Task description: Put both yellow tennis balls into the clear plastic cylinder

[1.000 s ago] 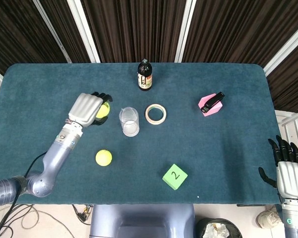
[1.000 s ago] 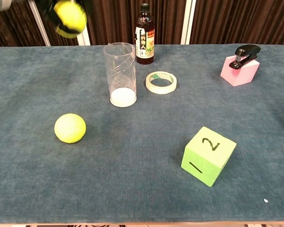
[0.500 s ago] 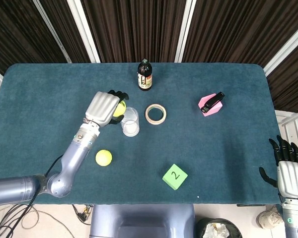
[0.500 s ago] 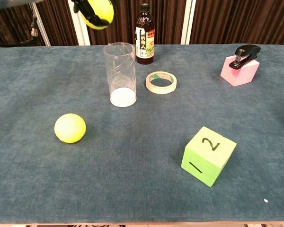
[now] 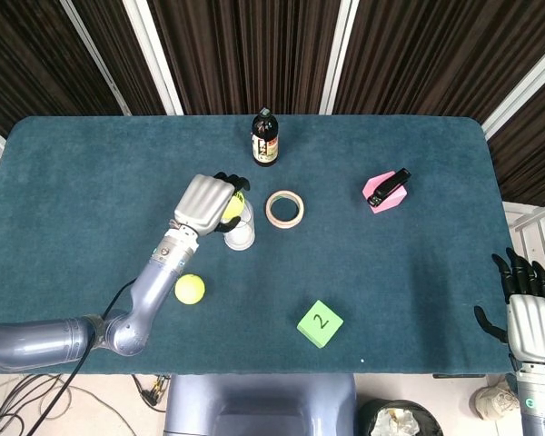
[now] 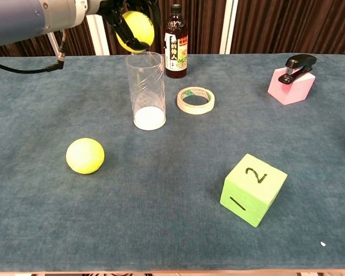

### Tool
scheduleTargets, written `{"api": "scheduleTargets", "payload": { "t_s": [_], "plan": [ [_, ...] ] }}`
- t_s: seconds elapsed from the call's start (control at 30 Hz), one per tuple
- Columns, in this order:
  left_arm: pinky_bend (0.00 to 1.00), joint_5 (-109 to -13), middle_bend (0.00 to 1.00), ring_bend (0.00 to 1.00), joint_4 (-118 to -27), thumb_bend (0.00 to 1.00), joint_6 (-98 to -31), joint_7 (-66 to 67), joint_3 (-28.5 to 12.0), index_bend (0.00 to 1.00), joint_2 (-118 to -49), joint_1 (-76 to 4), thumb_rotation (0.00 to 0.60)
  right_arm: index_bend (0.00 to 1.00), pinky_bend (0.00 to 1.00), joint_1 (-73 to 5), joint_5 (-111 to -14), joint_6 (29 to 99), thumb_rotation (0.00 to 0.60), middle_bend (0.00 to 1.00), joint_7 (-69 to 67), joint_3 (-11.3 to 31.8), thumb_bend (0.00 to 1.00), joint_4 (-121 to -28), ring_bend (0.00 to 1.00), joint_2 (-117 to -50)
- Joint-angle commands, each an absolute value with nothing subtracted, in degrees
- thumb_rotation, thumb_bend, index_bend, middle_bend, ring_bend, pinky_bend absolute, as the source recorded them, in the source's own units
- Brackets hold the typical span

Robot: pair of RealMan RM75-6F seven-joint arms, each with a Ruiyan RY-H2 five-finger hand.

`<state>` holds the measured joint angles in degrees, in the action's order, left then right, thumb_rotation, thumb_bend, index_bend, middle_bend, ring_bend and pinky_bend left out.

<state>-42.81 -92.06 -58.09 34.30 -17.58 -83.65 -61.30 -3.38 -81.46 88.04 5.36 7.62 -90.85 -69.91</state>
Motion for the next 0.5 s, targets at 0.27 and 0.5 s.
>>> {"api": "scheduleTargets", "payload": {
  "t_s": [0.27, 0.5],
  "plan": [
    [0.51, -39.66, 0.32, 0.25, -92.42, 0.09, -57.58, 36.08, -16.99, 0.3, -83.83, -62.43, 0.6, 0.11, 0.01, -3.32, -81.49, 88.13, 0.6, 0.03, 5.2, 7.65, 0.35, -91.0, 0.06, -69.69],
    [0.4, -39.86, 0.2, 0.15, -93.09, 0.05, -58.56, 37.1, -16.7, 0.24, -83.81, -63.08, 0.6, 0.11, 0.01, -3.25, -81.39, 88.32, 0.6, 0.03, 5.19, 7.79, 0.35, -91.12, 0.06, -69.64]
  ]
}}
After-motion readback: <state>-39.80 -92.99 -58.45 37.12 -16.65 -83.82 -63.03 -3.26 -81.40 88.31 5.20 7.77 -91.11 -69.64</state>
